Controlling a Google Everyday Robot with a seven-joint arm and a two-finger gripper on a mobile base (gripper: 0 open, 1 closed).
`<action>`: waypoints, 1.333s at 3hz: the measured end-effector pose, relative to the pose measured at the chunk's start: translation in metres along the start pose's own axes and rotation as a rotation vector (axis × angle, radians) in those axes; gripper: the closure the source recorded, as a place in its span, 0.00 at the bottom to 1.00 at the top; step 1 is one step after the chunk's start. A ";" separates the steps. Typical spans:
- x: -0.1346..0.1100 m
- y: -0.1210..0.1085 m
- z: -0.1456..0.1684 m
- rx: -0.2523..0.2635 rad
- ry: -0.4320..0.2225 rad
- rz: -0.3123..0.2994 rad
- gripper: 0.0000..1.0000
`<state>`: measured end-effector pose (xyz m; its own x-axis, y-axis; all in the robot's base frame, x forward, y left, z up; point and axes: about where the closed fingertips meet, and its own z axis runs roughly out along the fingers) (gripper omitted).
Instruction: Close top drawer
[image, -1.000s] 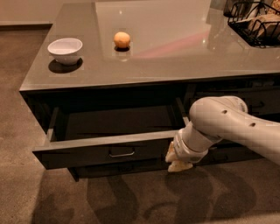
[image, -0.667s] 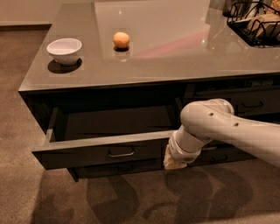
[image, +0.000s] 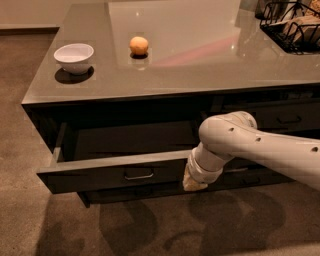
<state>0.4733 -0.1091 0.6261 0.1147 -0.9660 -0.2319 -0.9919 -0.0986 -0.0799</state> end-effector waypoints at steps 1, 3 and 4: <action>-0.001 -0.005 0.006 0.027 -0.073 0.008 1.00; -0.018 -0.033 0.024 0.186 -0.440 0.024 1.00; -0.021 -0.038 0.025 0.225 -0.535 0.043 1.00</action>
Offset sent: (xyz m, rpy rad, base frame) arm 0.0438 0.0262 -0.0154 0.5502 -0.1832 -0.0417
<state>0.5104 -0.0790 0.6096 0.1444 -0.7069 -0.6925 -0.9669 0.0479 -0.2505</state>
